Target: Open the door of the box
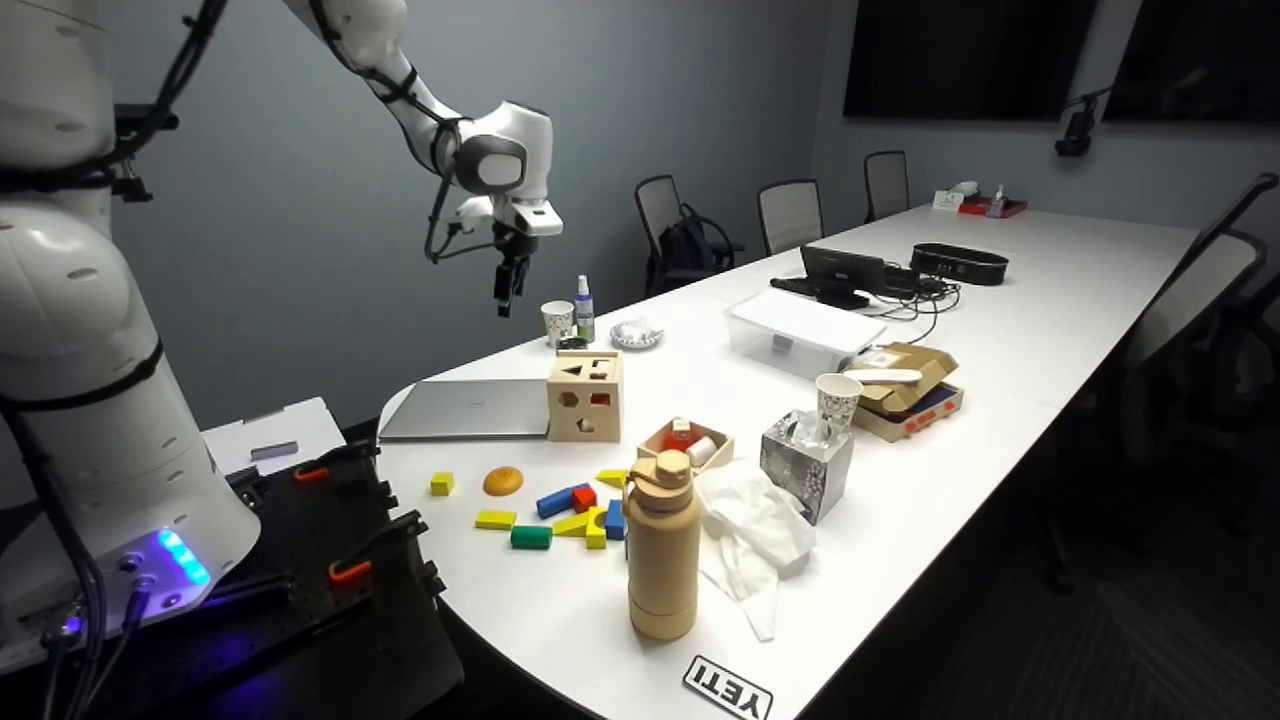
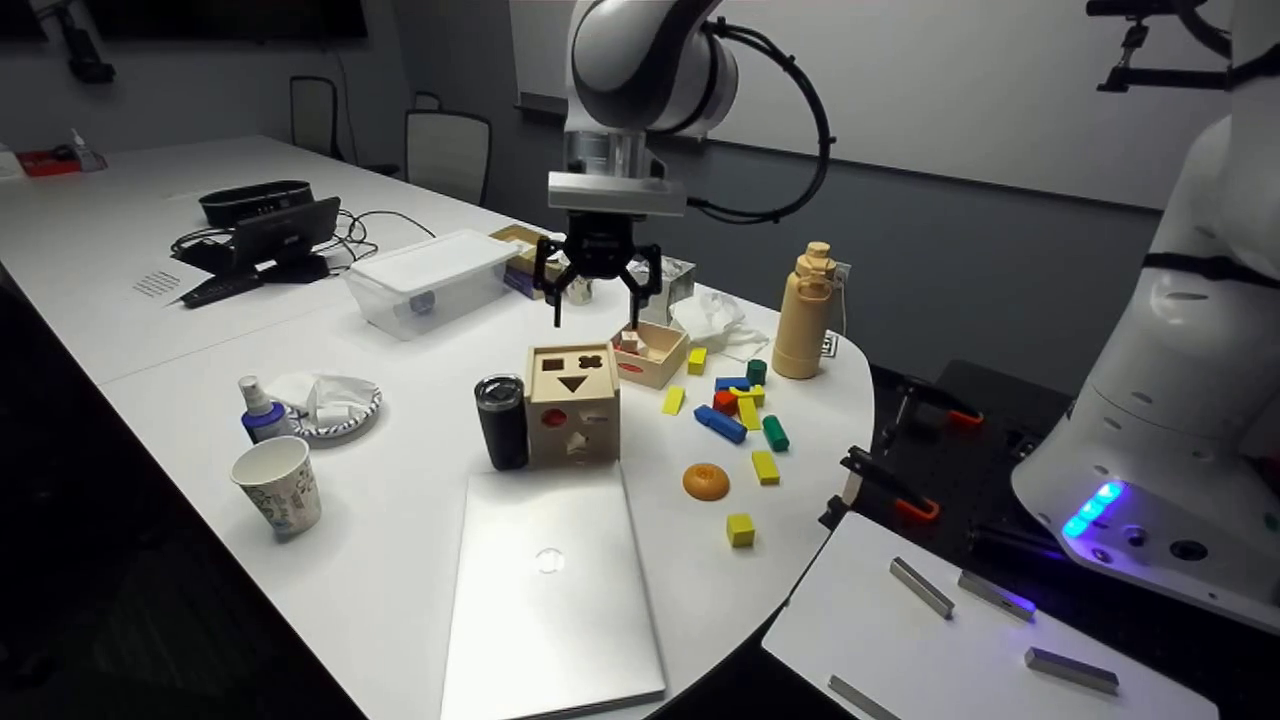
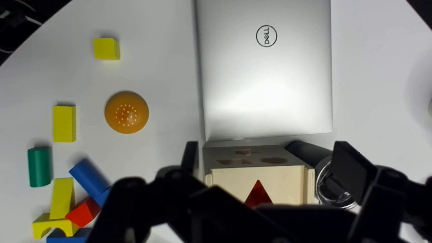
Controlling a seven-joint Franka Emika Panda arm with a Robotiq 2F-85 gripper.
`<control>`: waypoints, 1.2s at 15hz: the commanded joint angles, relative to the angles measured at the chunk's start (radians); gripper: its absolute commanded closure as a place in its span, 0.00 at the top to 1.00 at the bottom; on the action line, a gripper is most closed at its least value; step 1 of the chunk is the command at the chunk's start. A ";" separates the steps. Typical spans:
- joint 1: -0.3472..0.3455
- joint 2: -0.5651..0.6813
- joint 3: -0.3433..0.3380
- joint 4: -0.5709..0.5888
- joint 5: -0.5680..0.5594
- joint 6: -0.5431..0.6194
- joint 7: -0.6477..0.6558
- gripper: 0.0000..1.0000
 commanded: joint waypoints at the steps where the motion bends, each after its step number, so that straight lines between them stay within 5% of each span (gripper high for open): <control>1: 0.030 0.118 -0.043 0.079 -0.011 0.034 0.038 1.00; 18: 0.084 0.477 -0.161 0.420 -0.029 0.085 0.067 1.00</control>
